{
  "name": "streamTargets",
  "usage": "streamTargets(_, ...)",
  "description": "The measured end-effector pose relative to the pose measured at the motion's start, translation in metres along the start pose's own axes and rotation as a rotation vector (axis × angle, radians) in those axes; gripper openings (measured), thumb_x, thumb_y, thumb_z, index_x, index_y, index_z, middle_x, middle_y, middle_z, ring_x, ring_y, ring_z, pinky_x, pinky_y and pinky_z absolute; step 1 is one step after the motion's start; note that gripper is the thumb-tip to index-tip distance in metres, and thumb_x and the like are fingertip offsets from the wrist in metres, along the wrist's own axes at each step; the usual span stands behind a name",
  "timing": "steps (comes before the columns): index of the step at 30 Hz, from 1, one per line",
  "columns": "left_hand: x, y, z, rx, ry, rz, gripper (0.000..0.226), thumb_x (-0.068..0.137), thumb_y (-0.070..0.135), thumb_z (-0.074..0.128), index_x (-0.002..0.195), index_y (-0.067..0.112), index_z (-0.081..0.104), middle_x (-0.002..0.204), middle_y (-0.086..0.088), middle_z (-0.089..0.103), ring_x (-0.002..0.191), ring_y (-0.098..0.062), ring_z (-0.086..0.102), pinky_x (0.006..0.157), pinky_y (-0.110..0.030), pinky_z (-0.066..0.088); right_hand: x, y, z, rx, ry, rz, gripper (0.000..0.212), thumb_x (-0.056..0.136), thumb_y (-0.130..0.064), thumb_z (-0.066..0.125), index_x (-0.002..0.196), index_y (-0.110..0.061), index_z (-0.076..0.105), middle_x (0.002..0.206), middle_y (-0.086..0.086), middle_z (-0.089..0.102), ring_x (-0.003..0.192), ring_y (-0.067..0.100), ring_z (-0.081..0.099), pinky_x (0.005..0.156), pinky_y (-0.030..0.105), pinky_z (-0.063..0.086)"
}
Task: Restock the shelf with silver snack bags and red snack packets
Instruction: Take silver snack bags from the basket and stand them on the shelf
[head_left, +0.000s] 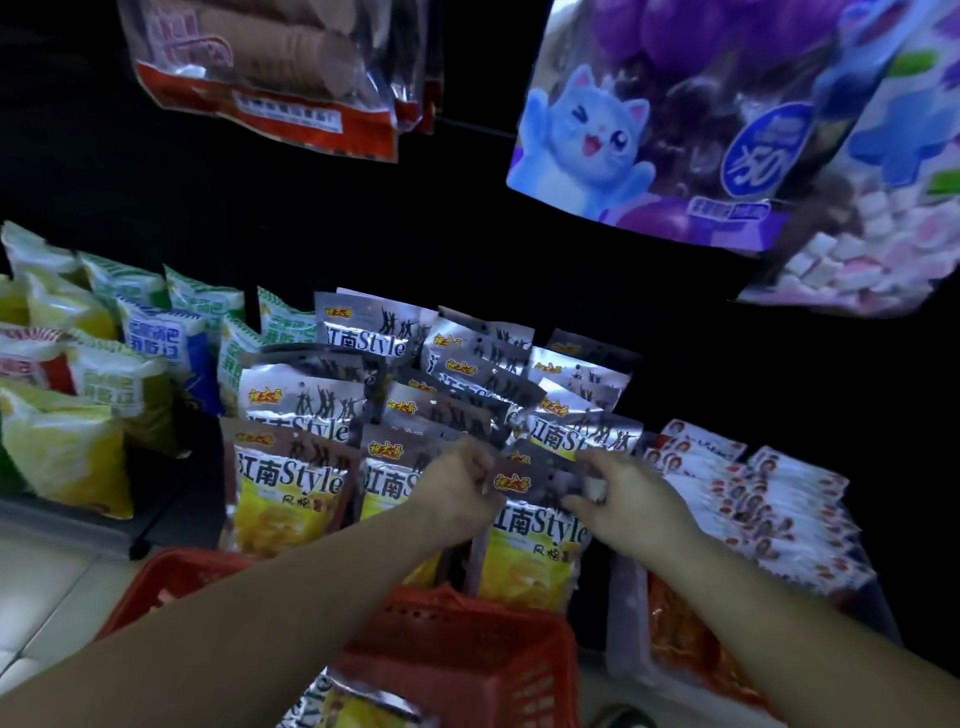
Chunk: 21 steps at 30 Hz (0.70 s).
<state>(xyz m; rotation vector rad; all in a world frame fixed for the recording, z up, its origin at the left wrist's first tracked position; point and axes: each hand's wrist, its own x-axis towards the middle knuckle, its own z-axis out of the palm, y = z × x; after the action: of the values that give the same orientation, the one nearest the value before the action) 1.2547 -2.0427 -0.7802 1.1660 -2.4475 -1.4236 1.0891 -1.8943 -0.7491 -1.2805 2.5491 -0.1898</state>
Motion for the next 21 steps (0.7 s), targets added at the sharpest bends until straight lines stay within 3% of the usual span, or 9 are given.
streamTargets(4,0.001,0.01,0.007,-0.133,0.077,-0.006,0.024,0.089,0.007,0.07,0.097,0.021,0.053,0.079,0.003,0.056,0.078,-0.016,0.057,0.074,-0.026,0.051,0.004,0.003,0.003,0.038,0.032,-0.025,0.008,0.095,-0.038,0.068,0.1,-0.032,0.068,0.102,-0.01,0.057,0.096,0.015,0.06,0.079,0.034,0.051)
streamTargets(7,-0.002,0.019,0.003,-0.355,0.075,0.013,0.025,0.093,-0.001,0.066,0.094,0.017,0.05,0.072,0.002,0.045,0.075,-0.012,0.049,0.085,-0.018,0.052,0.0,0.005,-0.008,0.034,0.083,-0.044,0.012,0.094,-0.033,0.068,0.084,-0.032,0.063,0.097,-0.013,0.054,0.095,0.013,0.055,0.078,0.035,0.051)
streamTargets(9,-0.009,0.026,-0.008,-0.421,0.036,0.062,0.018,0.094,0.006,0.07,0.1,0.012,0.054,0.073,0.003,0.049,0.07,-0.007,0.049,0.072,-0.008,0.048,-0.007,0.002,-0.024,0.131,0.078,-0.048,0.013,0.093,-0.032,0.068,0.082,-0.032,0.061,0.093,-0.014,0.059,0.089,0.011,0.057,0.077,0.037,0.052)
streamTargets(11,-0.023,0.032,-0.022,-0.441,-0.092,0.087,0.014,0.093,0.013,0.074,0.1,0.01,0.063,0.077,0.005,0.059,0.068,-0.003,0.057,0.064,-0.013,0.047,-0.019,-0.006,-0.046,0.25,0.027,-0.082,0.018,0.094,-0.029,0.07,0.081,-0.031,0.059,0.086,-0.01,0.064,0.082,0.011,0.062,0.075,0.039,0.055)
streamTargets(14,-0.056,0.041,-0.043,-0.347,-0.206,0.127,0.013,0.089,0.009,0.078,0.09,0.015,0.066,0.076,0.004,0.063,0.071,-0.01,0.061,0.066,-0.027,0.05,-0.049,-0.026,-0.081,0.444,-0.003,-0.157,0.022,0.096,-0.02,0.071,0.084,-0.032,0.057,0.082,-0.003,0.068,0.078,0.014,0.067,0.076,0.042,0.057)
streamTargets(17,-0.095,0.055,-0.066,-0.415,-0.086,0.181,0.021,0.091,0.005,0.074,0.09,0.015,0.056,0.068,0.007,0.058,0.066,-0.013,0.056,0.064,-0.027,0.051,-0.082,-0.046,-0.11,0.586,0.149,-0.2,0.033,0.095,-0.014,0.072,0.084,-0.033,0.047,0.076,-0.004,0.057,0.068,0.014,0.055,0.066,0.036,0.049)
streamTargets(21,-0.16,0.078,-0.096,-0.474,0.23,0.246,0.035,0.091,0.008,0.075,0.079,0.016,0.043,0.064,-0.009,0.044,0.057,-0.018,0.046,0.056,-0.03,0.042,-0.121,-0.083,-0.145,0.762,0.33,-0.227,0.034,0.085,-0.005,0.08,0.072,-0.02,0.052,0.065,-0.012,0.053,0.058,0.001,0.048,0.062,0.013,0.042)
